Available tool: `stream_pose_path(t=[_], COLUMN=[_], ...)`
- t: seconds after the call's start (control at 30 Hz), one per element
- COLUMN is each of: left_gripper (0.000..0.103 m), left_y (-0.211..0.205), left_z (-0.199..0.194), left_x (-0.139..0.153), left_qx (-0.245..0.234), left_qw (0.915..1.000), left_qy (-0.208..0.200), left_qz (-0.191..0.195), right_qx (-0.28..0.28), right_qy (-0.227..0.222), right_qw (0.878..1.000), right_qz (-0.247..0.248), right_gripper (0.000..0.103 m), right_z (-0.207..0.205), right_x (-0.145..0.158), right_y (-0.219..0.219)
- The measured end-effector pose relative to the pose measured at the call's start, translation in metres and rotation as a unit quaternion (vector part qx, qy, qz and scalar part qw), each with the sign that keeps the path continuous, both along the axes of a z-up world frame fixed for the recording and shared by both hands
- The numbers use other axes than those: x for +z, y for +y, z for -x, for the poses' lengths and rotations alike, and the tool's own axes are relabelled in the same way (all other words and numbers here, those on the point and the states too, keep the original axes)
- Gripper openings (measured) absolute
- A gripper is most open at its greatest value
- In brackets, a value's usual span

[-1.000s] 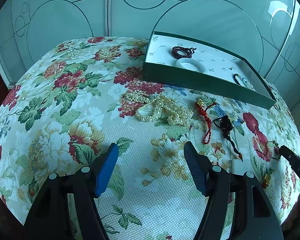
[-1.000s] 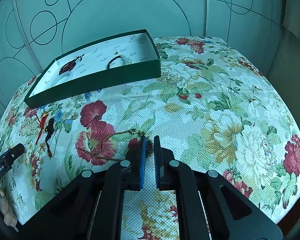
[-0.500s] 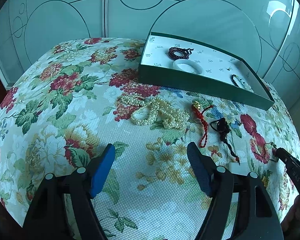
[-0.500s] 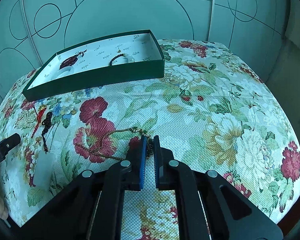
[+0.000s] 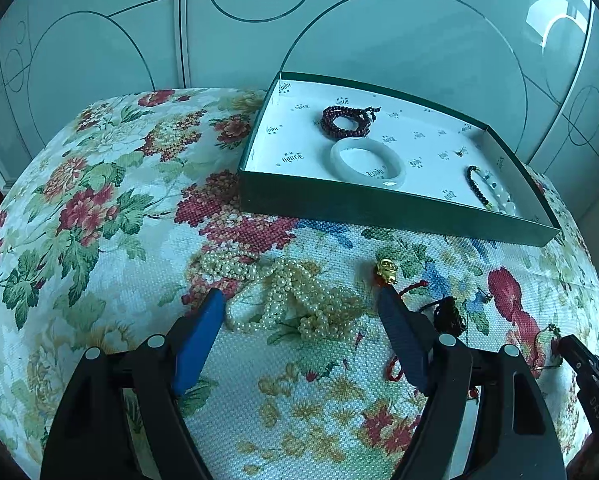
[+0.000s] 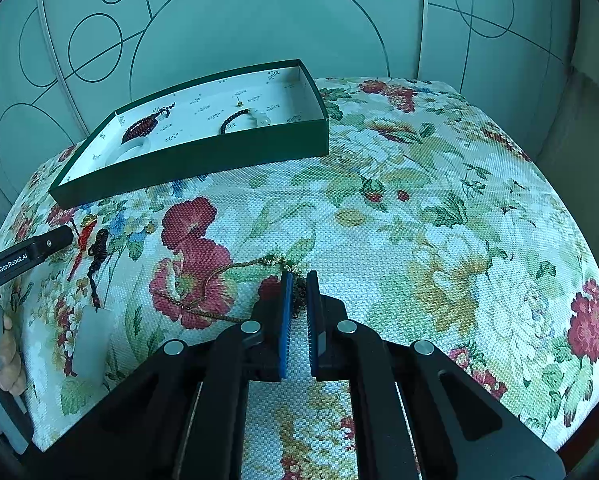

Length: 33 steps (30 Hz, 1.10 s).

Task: Organize jewelry
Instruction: 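Grasp the pearl necklace with the left gripper while the right gripper holds the pendant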

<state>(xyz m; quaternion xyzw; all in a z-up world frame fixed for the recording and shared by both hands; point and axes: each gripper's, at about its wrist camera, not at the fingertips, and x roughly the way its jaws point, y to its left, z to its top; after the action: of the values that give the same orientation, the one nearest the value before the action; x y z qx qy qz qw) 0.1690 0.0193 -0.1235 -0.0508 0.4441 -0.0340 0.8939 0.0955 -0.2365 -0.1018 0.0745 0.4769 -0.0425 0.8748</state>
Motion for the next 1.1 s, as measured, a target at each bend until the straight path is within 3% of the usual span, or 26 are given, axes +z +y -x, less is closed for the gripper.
stream_pose_path(t=[0.17, 0.33, 0.7, 1.1], left_gripper=[0.047, 0.024, 0.018, 0.018], left_y=[0.001, 0.003, 0.004, 0.012], left_z=[0.006, 0.009, 0.023, 0.032], left_x=[0.0, 0.0, 0.005, 0.031], left_qx=[-0.002, -0.017, -0.015, -0.017], left_qw=[0.9998, 0.9998, 0.9997, 0.9989], left_qy=[-0.009, -0.01, -0.013, -0.039], left_qz=[-0.018, 0.007, 0.011, 0.018], right_qx=[-0.003, -0.003, -0.004, 0.007], right_qy=[-0.002, -0.002, -0.015, -0.04], right_qw=[1.0, 1.0, 1.0, 0.999], right_qz=[-0.007, -0.009, -0.015, -0.014], right_gripper=[0.007, 0.007, 0.007, 0.007], right_z=[0.001, 0.001, 0.003, 0.006], right_x=[0.0, 0.0, 0.011, 0.038], right_y=[-0.002, -0.002, 0.001, 0.009])
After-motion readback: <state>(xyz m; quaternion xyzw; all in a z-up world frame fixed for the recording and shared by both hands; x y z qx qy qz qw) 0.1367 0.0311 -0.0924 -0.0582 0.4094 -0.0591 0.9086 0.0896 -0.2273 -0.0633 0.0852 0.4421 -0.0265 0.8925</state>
